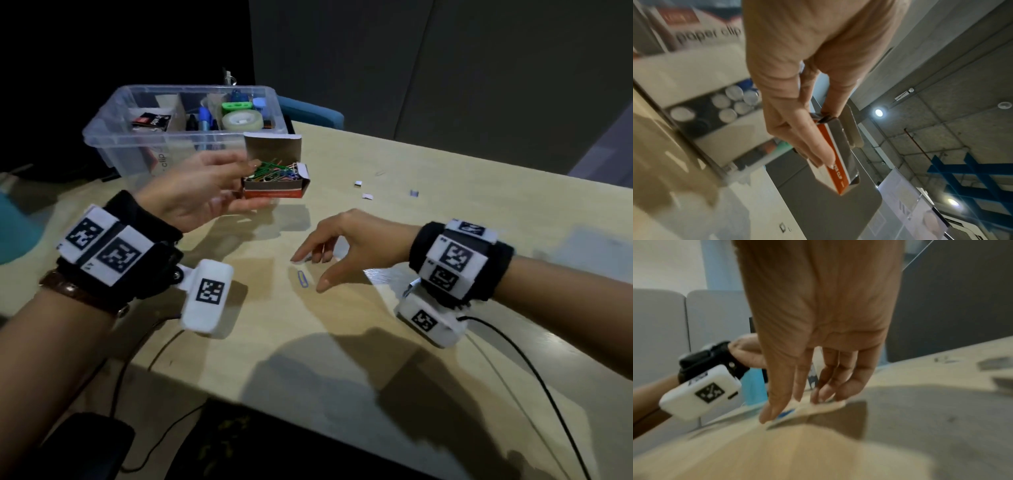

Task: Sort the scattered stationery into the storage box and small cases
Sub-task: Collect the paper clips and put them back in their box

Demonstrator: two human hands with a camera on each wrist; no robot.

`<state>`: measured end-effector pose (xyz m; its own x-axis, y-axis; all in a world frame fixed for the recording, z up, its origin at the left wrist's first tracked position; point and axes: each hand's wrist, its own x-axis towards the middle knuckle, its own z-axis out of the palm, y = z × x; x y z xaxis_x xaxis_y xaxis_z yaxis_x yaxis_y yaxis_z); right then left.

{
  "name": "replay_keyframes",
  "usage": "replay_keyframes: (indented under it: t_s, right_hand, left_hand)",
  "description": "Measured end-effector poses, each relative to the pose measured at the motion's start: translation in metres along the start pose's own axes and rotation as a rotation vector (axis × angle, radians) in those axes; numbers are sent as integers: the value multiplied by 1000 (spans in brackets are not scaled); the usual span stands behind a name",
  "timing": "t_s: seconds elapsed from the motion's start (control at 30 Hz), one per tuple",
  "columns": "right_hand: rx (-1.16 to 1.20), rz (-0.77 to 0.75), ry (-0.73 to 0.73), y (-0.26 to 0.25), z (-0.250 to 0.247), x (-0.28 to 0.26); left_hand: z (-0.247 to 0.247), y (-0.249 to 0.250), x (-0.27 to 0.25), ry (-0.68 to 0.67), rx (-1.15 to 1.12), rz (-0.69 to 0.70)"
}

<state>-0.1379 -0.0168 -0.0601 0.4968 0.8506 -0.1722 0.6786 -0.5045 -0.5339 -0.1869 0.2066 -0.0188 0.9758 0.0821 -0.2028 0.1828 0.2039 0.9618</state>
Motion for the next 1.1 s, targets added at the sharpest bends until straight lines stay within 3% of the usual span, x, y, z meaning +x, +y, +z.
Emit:
replay_keyframes:
  t_s: [0.17, 0.37, 0.53, 0.67, 0.73, 0.87, 0.93, 1.0, 1.1]
  right_hand:
    - [109, 10, -131, -1, 2, 25]
    - [163, -17, -89, 7, 1, 30]
    - [16, -3, -32, 8, 4, 24]
    - [-105, -7, -87, 3, 0, 9]
    - [-8, -57, 14, -5, -17, -3]
    - [22, -198, 639, -20, -60, -15]
    - [-157, -166, 695, -21, -67, -7]
    - [-317, -71, 636, -16, -67, 0]
    - [-214, 34, 743, -3, -88, -3]
  left_hand:
    - [-19, 1, -6, -38, 32, -30]
    - [-28, -5, -4, -106, 36, -93]
    - [-28, -6, 0, -131, 21, -117]
    - [-21, -3, 4, -141, 27, -135]
    - [-14, -2, 7, -133, 21, -133]
    - [5, -1, 17, -104, -4, -109]
    - [18, 0, 21, -99, -3, -98]
    - [30, 0, 25, -102, -3, -93]
    - [38, 0, 33, -113, -23, -94]
